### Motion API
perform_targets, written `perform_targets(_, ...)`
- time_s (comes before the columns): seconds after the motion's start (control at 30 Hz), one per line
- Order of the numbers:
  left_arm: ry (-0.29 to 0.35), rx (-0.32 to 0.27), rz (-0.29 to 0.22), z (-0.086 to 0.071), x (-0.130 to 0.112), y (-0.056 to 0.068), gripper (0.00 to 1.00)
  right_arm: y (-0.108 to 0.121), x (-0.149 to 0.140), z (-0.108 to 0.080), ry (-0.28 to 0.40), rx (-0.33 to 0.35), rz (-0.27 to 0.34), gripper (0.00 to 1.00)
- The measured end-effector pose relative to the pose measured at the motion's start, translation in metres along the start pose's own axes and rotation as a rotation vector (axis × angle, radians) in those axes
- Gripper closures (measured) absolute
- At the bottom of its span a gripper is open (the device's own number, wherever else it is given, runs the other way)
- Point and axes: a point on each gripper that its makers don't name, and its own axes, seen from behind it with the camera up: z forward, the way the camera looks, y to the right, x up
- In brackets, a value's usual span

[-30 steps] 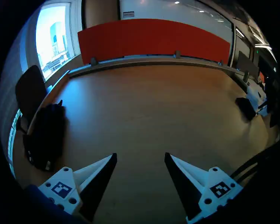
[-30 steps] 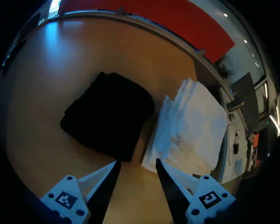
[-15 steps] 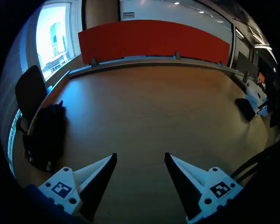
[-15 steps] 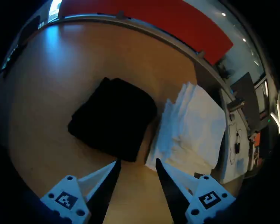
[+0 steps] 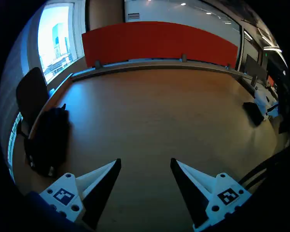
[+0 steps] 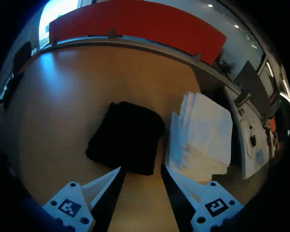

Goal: Fold towel

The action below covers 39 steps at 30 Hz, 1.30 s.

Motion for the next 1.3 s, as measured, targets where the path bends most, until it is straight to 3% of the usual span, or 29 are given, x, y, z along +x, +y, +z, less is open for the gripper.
perform_targets(0.77,0.014,0.0,0.0,-0.004,0.004,-0.005,0.06,-0.014,0.014,-0.005,0.095,-0.001,0.372,0.31)
perform_targets(1.07,0.016,0.003,-0.004,-0.005,0.003,-0.007,0.06,-0.015,0.014,-0.004,0.096,-0.014,0.382,0.31)
perform_targets(1.3,0.021,0.006,-0.009,-0.006,0.004,-0.008,0.06,-0.015,0.025,-0.007,0.156,-0.037,0.394,0.31)
